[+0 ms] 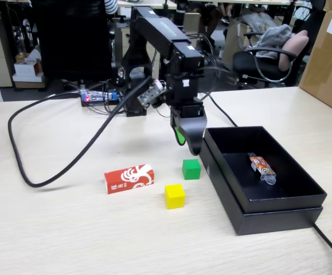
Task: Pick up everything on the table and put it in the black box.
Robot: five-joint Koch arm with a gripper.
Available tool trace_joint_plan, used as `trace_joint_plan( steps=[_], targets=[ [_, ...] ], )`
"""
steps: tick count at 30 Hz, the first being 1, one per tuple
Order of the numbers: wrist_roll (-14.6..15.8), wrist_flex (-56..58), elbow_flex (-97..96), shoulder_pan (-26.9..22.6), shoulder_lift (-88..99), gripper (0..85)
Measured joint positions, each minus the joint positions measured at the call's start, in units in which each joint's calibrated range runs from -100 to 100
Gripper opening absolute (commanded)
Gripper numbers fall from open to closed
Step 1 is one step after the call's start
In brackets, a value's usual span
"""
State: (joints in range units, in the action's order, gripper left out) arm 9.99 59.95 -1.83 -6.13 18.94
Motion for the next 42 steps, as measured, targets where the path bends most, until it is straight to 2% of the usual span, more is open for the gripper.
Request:
trace_joint_plan(
  steps=[20,32,42],
  targets=[
    [-0.1,0.0,10.32,-0.63,-20.52,44.4],
    [0.49,0.0,12.33,-0.68,-24.45,26.3],
    [0.44,0.0,12.33,-0.29,-24.45,25.5]
  ],
)
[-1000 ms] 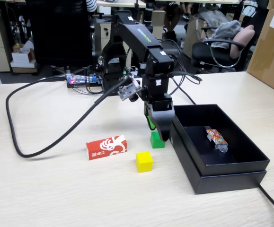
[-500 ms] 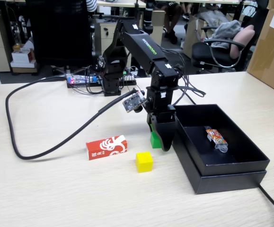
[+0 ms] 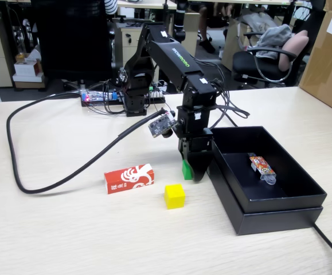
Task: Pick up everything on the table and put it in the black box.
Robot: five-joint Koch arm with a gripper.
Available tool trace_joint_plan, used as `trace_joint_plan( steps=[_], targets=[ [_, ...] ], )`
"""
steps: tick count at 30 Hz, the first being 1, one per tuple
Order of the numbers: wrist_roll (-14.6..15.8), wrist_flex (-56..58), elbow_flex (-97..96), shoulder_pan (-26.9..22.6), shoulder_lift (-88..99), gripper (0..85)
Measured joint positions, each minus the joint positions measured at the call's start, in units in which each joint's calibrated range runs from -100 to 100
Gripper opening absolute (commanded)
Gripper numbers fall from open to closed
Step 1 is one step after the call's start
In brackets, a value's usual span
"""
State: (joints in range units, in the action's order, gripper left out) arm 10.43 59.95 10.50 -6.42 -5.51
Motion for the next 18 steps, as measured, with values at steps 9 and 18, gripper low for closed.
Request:
trace_joint_plan(
  steps=[9,18],
  targets=[
    [-0.78,0.0,0.55,0.83,-0.51,2.7],
    [-1.07,2.8,0.55,1.51,1.65,2.4]
  ],
)
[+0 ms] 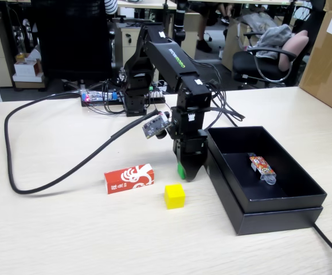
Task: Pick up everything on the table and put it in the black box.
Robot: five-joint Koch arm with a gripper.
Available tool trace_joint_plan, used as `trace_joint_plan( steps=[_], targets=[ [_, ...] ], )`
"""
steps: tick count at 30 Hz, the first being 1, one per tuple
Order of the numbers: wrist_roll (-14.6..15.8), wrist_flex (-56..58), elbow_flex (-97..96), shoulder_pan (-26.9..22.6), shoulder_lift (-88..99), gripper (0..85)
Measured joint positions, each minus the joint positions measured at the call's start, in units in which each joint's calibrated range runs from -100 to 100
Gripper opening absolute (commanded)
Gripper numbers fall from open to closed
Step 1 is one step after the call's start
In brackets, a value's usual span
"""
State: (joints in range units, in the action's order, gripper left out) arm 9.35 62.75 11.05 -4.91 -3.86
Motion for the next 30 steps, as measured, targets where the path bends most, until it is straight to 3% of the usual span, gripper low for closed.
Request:
trace_joint_plan(
  steps=[9,16,20,30],
  targets=[
    [-0.24,5.35,-1.92,0.15,20.39,2.5],
    [-0.54,7.81,0.55,-5.62,45.47,2.4],
    [-0.59,7.89,6.76,-8.25,44.08,2.5],
    [-0.68,7.81,14.16,-11.38,19.25,3.1]
  ],
)
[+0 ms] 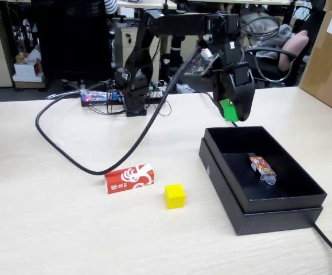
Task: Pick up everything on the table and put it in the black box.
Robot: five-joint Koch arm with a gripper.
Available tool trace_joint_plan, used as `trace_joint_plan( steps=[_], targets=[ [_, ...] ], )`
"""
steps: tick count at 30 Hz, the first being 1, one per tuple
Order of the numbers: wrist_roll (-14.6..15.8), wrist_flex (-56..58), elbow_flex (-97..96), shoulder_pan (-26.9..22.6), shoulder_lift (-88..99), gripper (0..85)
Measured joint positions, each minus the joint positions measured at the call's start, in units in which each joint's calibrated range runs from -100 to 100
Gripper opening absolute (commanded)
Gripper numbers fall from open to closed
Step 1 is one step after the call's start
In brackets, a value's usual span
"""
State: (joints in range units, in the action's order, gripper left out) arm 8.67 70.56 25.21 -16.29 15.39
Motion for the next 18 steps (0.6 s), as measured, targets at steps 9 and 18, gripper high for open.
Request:
trace_joint_plan(
  steps=[9,18],
  targets=[
    [-0.59,0.0,-1.1,1.76,-2.53,13.8],
    [-1.42,0.0,-2.47,2.15,-3.04,27.5]
  ],
)
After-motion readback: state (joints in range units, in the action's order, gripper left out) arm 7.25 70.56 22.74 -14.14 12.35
